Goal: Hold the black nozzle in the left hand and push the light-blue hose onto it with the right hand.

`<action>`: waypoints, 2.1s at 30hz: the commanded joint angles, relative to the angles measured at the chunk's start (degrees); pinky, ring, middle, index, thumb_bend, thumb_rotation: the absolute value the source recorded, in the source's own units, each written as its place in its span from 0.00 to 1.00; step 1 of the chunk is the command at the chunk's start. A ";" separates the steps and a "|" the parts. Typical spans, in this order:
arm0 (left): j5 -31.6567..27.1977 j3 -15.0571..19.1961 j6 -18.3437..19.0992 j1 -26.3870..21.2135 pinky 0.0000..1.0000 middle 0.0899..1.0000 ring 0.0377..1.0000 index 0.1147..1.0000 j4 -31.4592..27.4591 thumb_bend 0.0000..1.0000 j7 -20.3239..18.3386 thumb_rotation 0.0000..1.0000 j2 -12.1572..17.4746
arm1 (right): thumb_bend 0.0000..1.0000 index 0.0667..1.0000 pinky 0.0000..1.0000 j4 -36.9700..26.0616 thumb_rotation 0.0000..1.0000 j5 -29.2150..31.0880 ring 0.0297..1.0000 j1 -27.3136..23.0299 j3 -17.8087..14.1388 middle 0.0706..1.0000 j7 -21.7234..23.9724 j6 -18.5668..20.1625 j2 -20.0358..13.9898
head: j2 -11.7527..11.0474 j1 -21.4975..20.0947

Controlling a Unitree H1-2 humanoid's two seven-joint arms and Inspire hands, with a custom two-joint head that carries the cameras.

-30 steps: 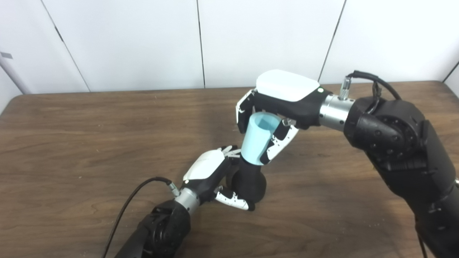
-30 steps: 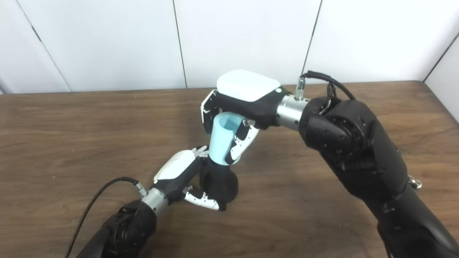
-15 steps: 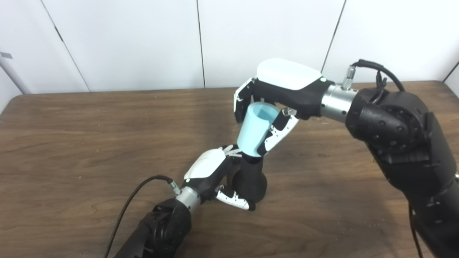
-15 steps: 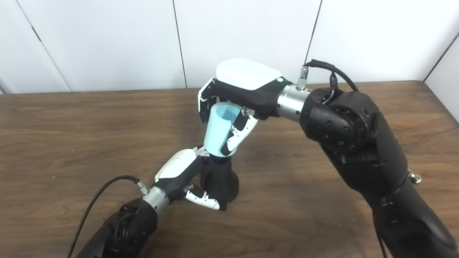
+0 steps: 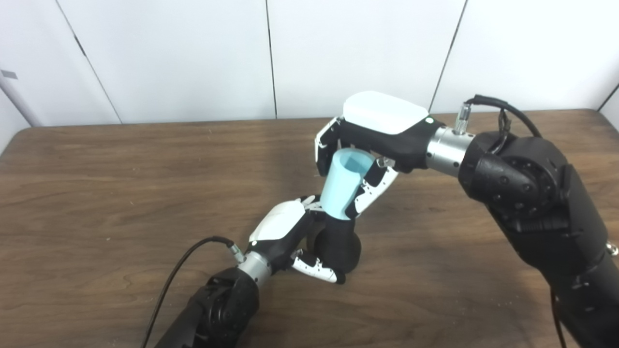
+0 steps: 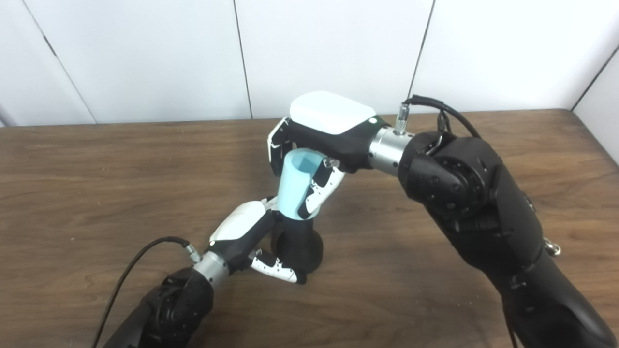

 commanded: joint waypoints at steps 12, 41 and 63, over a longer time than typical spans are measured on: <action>2.28 -3.21 5.01 3.44 1.00 0.88 1.00 0.41 5.13 0.52 -6.28 0.05 1.33 | 0.50 0.44 0.31 -0.66 0.00 -1.34 0.42 -3.75 -0.20 0.46 0.81 -2.26 -2.43 | 0.49 0.00; 1.75 -3.09 5.28 2.86 1.00 0.88 1.00 0.41 6.24 0.52 -6.02 0.05 0.55 | 0.50 0.44 0.31 -0.91 0.00 6.80 0.42 -2.71 -1.41 0.47 3.12 7.16 0.82 | 0.99 -0.03; 2.45 -3.91 6.38 2.30 1.00 0.88 1.00 0.41 5.79 0.52 -6.55 0.05 0.24 | 0.50 0.44 0.31 0.72 0.00 3.42 0.42 0.08 1.77 0.48 -1.74 -0.44 0.19 | 1.08 0.37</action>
